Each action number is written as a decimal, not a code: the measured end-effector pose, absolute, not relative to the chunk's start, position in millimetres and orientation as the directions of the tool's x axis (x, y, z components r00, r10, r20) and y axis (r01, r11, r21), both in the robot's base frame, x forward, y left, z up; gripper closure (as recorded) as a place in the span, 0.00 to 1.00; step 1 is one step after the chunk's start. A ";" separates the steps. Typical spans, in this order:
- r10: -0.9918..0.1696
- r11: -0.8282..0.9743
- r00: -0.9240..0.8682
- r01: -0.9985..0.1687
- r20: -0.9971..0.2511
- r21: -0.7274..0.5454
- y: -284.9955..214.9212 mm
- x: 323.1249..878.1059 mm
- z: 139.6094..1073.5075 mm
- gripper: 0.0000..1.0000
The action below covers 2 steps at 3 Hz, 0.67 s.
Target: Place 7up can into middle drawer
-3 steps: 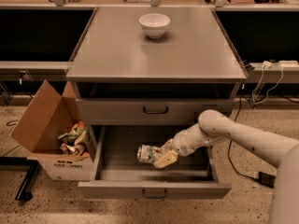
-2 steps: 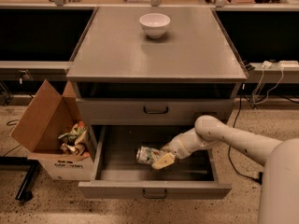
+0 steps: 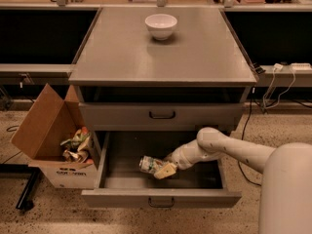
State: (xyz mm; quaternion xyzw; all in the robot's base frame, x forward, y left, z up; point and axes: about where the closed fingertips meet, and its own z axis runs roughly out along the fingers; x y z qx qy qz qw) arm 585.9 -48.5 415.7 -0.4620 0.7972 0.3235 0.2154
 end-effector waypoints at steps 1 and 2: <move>-0.584 0.368 -0.494 -0.868 -0.644 0.333 -40.9 591.7 405.7 0.50; -0.574 0.369 -0.503 -0.863 -0.646 0.344 -37.9 595.3 402.1 0.27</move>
Offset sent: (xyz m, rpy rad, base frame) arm 0.0163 0.0093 -0.0151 0.0348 0.0247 -0.0289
